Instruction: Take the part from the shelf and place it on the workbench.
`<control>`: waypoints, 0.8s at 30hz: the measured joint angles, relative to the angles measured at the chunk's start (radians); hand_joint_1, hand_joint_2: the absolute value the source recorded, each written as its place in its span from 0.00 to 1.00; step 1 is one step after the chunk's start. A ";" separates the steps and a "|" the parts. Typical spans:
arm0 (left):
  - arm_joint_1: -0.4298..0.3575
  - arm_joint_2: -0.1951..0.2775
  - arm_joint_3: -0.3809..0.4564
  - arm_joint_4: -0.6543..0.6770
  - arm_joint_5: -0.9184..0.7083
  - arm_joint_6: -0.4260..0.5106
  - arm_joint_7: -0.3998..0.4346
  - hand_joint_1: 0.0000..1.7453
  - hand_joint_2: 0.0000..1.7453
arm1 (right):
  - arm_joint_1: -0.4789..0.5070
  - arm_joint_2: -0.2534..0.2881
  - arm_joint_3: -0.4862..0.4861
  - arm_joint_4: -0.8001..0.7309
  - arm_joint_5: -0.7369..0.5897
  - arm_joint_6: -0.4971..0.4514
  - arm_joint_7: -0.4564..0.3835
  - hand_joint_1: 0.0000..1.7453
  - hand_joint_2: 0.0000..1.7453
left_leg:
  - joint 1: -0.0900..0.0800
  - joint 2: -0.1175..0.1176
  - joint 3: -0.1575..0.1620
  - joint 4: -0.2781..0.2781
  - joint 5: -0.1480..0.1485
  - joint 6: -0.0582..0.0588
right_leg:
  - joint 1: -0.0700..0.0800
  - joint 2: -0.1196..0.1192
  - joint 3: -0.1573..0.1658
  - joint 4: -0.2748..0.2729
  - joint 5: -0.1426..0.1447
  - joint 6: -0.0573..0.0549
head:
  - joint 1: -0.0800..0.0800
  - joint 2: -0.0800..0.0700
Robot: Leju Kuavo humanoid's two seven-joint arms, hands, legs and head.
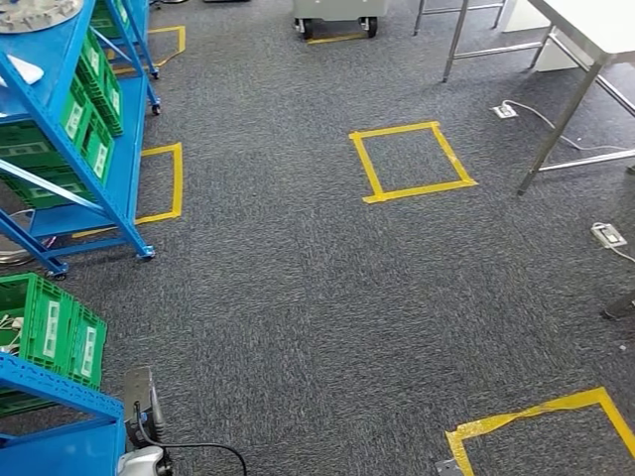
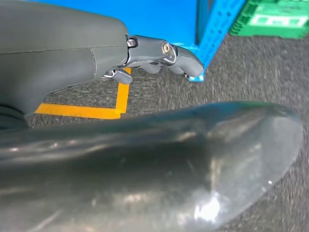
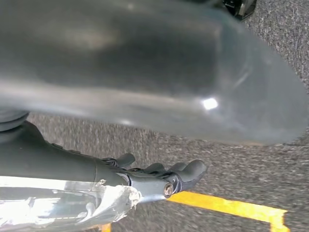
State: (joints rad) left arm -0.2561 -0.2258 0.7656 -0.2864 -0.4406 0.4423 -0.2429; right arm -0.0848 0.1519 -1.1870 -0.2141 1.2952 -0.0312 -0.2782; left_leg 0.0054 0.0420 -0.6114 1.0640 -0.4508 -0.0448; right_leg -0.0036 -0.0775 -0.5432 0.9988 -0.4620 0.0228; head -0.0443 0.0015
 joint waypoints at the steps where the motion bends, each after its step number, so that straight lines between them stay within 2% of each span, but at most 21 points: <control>1: -0.003 -0.002 0.000 -0.001 0.007 0.003 -0.002 0.00 0.00 | 0.000 0.000 0.001 0.000 0.002 0.000 0.000 0.00 0.00 | -0.002 0.018 0.024 -0.046 0.011 0.004 | 0.003 -0.010 0.000 0.003 -0.003 0.005 | 0.001 0.000; 2: -0.004 -0.004 0.000 -0.002 0.020 0.008 -0.007 0.00 0.00 | -0.001 0.000 0.002 0.000 0.005 0.001 0.000 0.00 0.00 | -0.004 0.029 0.035 -0.071 0.013 0.009 | 0.007 -0.021 0.000 0.005 -0.005 0.010 | 0.002 0.000; 4: -0.002 -0.006 0.001 -0.004 0.053 0.022 -0.024 0.00 0.00 | -0.002 0.000 0.007 0.000 0.010 0.001 -0.001 0.00 0.00 | -0.006 0.010 0.032 -0.076 0.012 0.024 | 0.008 -0.041 0.002 0.006 -0.010 0.018 | 0.006 0.000; 5: 0.002 -0.006 0.002 -0.005 0.072 0.029 -0.038 0.00 0.00 | -0.003 0.000 0.011 0.000 0.010 0.001 -0.005 0.00 0.00 | -0.005 -0.002 0.031 -0.077 0.013 0.029 | 0.006 -0.036 0.001 0.012 -0.017 0.023 | 0.008 0.000; 7: 0.009 -0.007 0.003 -0.009 0.102 0.028 -0.073 0.00 0.00 | -0.004 0.001 0.015 0.001 0.005 0.001 -0.017 0.00 0.00 | -0.003 -0.024 0.031 -0.078 0.017 0.041 | 0.000 0.009 -0.024 0.072 -0.059 0.031 | 0.011 0.000; 8: 0.012 -0.008 0.004 -0.012 0.114 0.025 -0.088 0.00 0.00 | -0.003 0.001 0.016 0.001 0.003 0.001 -0.023 0.00 0.00 | -0.003 -0.036 0.030 -0.078 0.018 0.045 | -0.002 0.040 -0.052 0.135 -0.092 0.033 | 0.014 0.000; 9: 0.017 -0.008 0.004 -0.015 0.125 0.022 -0.100 0.00 0.00 | -0.001 0.002 0.016 0.001 0.001 0.001 -0.030 0.00 0.00 | -0.004 -0.048 0.029 -0.078 0.019 0.049 | -0.002 0.058 -0.085 0.207 -0.125 0.033 | 0.015 0.000; 10: 0.021 -0.008 0.005 -0.019 0.136 0.022 -0.109 0.00 0.00 | 0.000 0.003 0.016 0.002 0.000 0.002 -0.037 0.00 0.00 | -0.005 -0.062 0.029 -0.078 0.019 0.050 | -0.002 0.068 -0.116 0.270 -0.146 0.033 | 0.016 0.000; 11: 0.026 -0.009 0.007 -0.023 0.148 0.026 -0.116 0.00 0.00 | 0.001 0.003 0.016 0.002 0.001 0.002 -0.045 0.00 0.00 | -0.005 -0.076 0.029 -0.078 0.020 0.051 | -0.002 0.072 -0.134 0.303 -0.150 0.032 | 0.016 0.000; 12: 0.029 -0.011 0.009 -0.026 0.164 0.032 -0.125 0.00 0.00 | 0.000 0.003 0.017 0.003 0.004 0.003 -0.054 0.00 0.00 | -0.006 -0.092 0.030 -0.077 0.020 0.051 | -0.002 0.074 -0.135 0.296 -0.133 0.029 | 0.016 0.000; 13: 0.031 -0.014 0.012 -0.030 0.183 0.040 -0.136 0.00 0.00 | -0.003 0.004 0.019 0.003 0.007 0.005 -0.062 0.00 0.00 | -0.006 -0.108 0.030 -0.077 0.021 0.050 | -0.002 0.080 -0.116 0.249 -0.099 0.027 | 0.016 0.000; 15: 0.030 -0.025 0.019 -0.035 0.223 0.047 -0.159 0.00 0.00 | -0.014 0.007 0.026 0.004 0.015 0.010 -0.077 0.00 0.00 | -0.006 -0.136 0.029 -0.075 0.023 0.045 | -0.009 0.123 -0.054 0.109 -0.031 0.023 | 0.016 0.000; 16: 0.029 -0.029 0.022 -0.036 0.242 0.045 -0.169 0.00 0.00 | -0.022 0.010 0.031 0.004 0.018 0.012 -0.082 0.00 0.00 | -0.005 -0.148 0.026 -0.073 0.025 0.040 | -0.011 0.146 -0.031 0.058 -0.014 0.023 | 0.015 0.000; 17: 0.028 -0.033 0.024 -0.037 0.257 0.040 -0.175 0.00 0.00 | -0.031 0.013 0.036 0.004 0.021 0.014 -0.086 0.00 0.00 | -0.004 -0.157 0.021 -0.073 0.028 0.035 | -0.012 0.162 -0.019 0.032 -0.010 0.022 | 0.015 0.000; 18: 0.029 -0.035 0.025 -0.037 0.269 0.034 -0.179 0.00 0.00 | -0.041 0.018 0.041 0.005 0.024 0.015 -0.090 0.00 0.00 | -0.002 -0.167 0.016 -0.073 0.031 0.028 | -0.010 0.164 -0.017 0.025 -0.011 0.019 | 0.015 0.000; 19: 0.029 -0.035 0.026 -0.037 0.280 0.028 -0.182 0.00 0.00 | -0.050 0.022 0.046 0.005 0.027 0.016 -0.092 0.00 0.00 | 0.002 -0.177 0.012 -0.076 0.036 0.021 | -0.007 0.155 -0.017 0.024 -0.009 0.015 | 0.015 0.000; 20: 0.030 -0.035 0.026 -0.037 0.288 0.025 -0.183 0.00 0.00 | -0.058 0.028 0.052 0.005 0.030 0.018 -0.094 0.00 0.00 | 0.004 -0.174 0.008 -0.076 0.036 0.015 | -0.006 0.144 -0.017 0.021 -0.005 0.008 | 0.015 0.000; 21: 0.030 -0.035 0.027 -0.037 0.294 0.022 -0.183 0.00 0.00 | -0.066 0.033 0.058 0.005 0.032 0.019 -0.096 0.00 0.00 | 0.003 -0.155 0.001 -0.066 0.028 0.010 | -0.005 0.132 -0.017 0.017 0.000 0.001 | 0.012 0.000; 22: 0.028 -0.035 0.028 -0.037 0.300 0.020 -0.183 0.00 0.00 | -0.071 0.037 0.064 0.005 0.035 0.021 -0.098 0.00 0.00 | 0.001 -0.128 -0.013 -0.038 0.008 0.007 | -0.005 0.118 -0.016 0.012 0.003 -0.005 | 0.010 0.000; 24: 0.021 -0.038 0.029 -0.037 0.310 0.013 -0.179 0.00 0.00 | -0.079 0.044 0.074 0.005 0.042 0.025 -0.102 0.00 0.00 | -0.003 -0.072 -0.065 0.073 -0.056 0.003 | -0.002 0.088 -0.017 0.009 0.006 -0.012 | 0.006 0.000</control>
State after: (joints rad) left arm -0.2353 -0.2638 0.7945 -0.3233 -0.1308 0.4549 -0.4220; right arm -0.1640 0.1963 -1.1125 -0.2090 1.3369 -0.0059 -0.3801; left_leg 0.0028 -0.0303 -0.6766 1.1369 -0.5070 -0.0421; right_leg -0.0058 0.0100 -0.5605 1.0075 -0.4563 0.0112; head -0.0383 0.0015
